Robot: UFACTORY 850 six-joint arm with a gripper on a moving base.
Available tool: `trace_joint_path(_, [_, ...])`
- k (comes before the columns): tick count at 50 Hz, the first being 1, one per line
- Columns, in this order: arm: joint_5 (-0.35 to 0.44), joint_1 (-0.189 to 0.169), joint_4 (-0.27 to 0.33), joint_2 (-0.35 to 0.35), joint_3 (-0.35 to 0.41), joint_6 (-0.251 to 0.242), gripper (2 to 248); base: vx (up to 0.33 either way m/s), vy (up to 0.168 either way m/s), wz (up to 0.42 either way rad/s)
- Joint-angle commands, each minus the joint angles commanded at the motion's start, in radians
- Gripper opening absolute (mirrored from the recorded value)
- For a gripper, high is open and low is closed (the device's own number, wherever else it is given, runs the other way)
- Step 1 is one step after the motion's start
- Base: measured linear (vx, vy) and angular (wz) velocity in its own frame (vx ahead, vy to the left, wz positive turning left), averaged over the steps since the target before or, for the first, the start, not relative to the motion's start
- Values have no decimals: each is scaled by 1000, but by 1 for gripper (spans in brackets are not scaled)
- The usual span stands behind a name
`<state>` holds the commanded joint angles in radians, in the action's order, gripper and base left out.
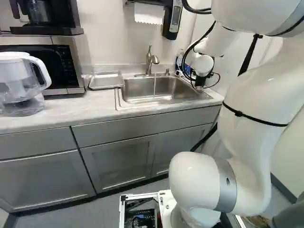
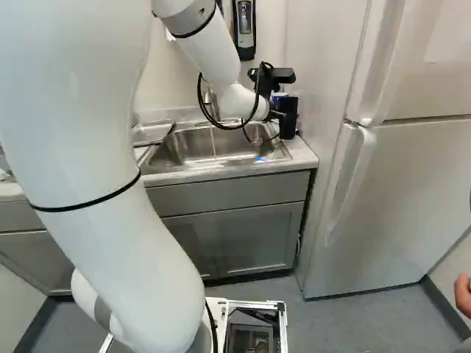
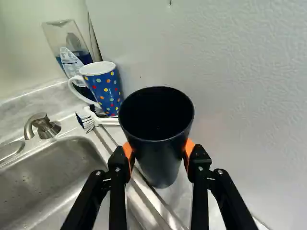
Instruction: Rinse the cup and place it in the tray
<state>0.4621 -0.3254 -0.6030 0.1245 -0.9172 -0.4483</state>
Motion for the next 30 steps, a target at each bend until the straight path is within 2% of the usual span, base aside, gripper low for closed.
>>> trace_joint_path(30, [0,6,0,-52,-12,0,121,0,0,0])
